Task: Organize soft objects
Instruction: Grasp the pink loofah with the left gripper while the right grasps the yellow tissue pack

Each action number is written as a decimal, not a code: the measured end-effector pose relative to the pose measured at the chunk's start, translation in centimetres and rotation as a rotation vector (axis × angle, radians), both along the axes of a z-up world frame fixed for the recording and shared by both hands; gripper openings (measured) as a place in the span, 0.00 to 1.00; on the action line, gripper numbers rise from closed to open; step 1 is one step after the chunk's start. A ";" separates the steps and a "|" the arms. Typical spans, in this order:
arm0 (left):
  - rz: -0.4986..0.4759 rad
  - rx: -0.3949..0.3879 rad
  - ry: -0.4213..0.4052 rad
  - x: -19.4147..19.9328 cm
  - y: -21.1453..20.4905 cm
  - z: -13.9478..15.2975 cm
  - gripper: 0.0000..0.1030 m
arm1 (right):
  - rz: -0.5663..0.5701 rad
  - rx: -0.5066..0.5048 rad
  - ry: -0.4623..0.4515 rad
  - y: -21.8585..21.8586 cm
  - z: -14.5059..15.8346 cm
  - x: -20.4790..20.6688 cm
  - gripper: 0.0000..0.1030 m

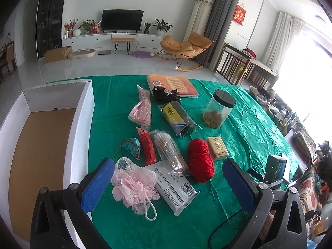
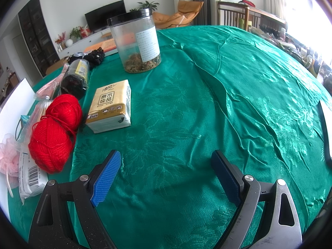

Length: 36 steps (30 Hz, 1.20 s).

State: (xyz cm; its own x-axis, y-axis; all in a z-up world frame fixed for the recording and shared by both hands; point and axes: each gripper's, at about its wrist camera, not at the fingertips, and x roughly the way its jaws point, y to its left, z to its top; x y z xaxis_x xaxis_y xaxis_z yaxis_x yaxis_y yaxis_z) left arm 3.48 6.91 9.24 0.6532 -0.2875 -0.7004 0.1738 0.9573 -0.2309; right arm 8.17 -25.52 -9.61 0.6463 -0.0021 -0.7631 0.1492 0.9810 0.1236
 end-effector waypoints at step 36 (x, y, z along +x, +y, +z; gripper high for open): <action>0.146 -0.027 0.086 3.6 2.8 -7.9 0.21 | 0.104 0.170 0.088 -6.3 5.6 8.2 0.51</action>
State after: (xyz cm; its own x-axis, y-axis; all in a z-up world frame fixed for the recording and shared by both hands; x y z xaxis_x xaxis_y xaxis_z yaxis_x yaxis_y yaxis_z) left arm 7.03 9.74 1.39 0.6277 -0.2129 -0.7487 0.0115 0.9643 -0.2645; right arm 16.38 -31.83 -4.02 0.5668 0.1942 -0.8006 0.0660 0.9580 0.2791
